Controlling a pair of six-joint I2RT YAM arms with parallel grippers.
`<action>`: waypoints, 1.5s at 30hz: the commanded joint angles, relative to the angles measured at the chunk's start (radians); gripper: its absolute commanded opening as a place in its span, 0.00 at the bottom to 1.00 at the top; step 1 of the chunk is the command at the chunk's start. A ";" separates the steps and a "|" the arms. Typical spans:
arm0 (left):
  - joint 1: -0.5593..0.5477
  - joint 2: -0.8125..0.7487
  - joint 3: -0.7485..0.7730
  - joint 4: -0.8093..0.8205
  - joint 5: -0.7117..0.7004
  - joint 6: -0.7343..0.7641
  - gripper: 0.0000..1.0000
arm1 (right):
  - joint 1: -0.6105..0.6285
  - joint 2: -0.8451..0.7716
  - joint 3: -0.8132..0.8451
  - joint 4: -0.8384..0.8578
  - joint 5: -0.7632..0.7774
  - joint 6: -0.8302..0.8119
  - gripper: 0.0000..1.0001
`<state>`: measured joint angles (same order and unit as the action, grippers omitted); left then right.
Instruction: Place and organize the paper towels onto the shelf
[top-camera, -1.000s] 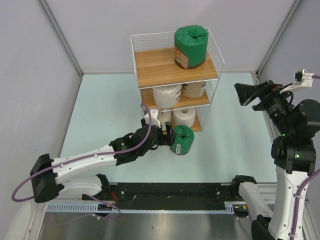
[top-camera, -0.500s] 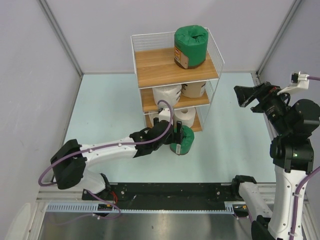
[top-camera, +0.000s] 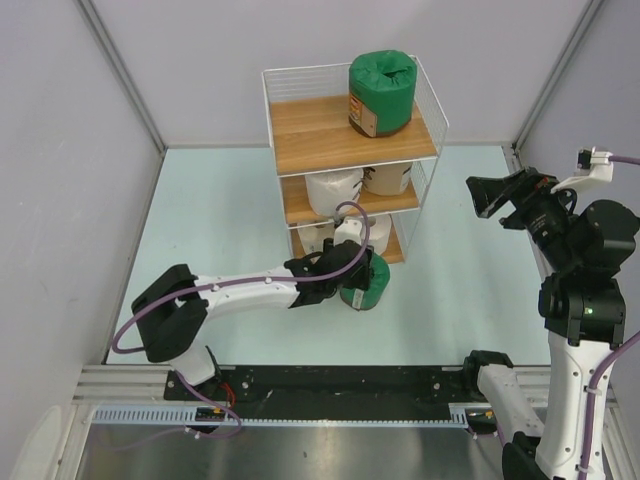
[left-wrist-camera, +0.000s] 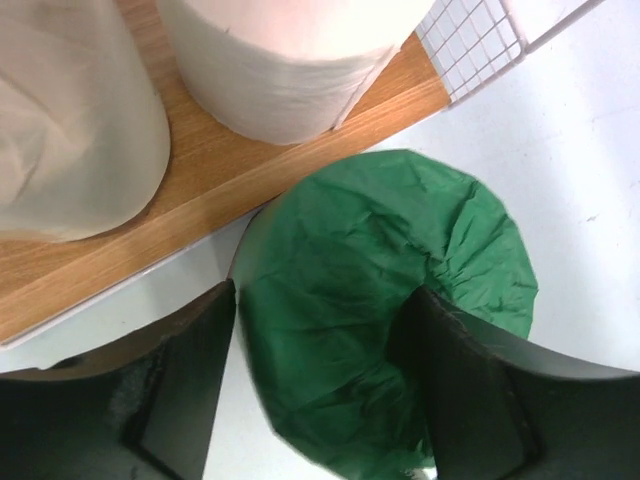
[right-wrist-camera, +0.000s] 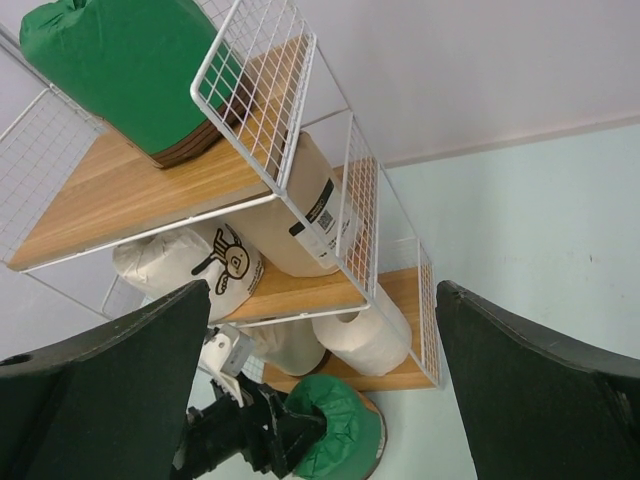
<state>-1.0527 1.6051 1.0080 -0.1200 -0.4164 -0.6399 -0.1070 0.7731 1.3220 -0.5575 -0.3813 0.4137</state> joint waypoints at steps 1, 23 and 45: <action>0.003 0.038 0.049 -0.044 0.020 -0.015 0.61 | -0.002 -0.015 -0.004 0.007 0.001 -0.015 1.00; -0.073 -0.452 0.633 -0.408 0.079 0.256 0.35 | -0.003 -0.018 -0.004 0.008 0.039 0.019 1.00; 0.365 -0.047 1.380 -0.553 0.265 0.338 0.32 | -0.003 -0.028 -0.004 -0.008 0.035 0.016 1.00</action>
<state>-0.7033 1.5955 2.3882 -0.7345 -0.1818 -0.2977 -0.1070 0.7460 1.3186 -0.5713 -0.3454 0.4324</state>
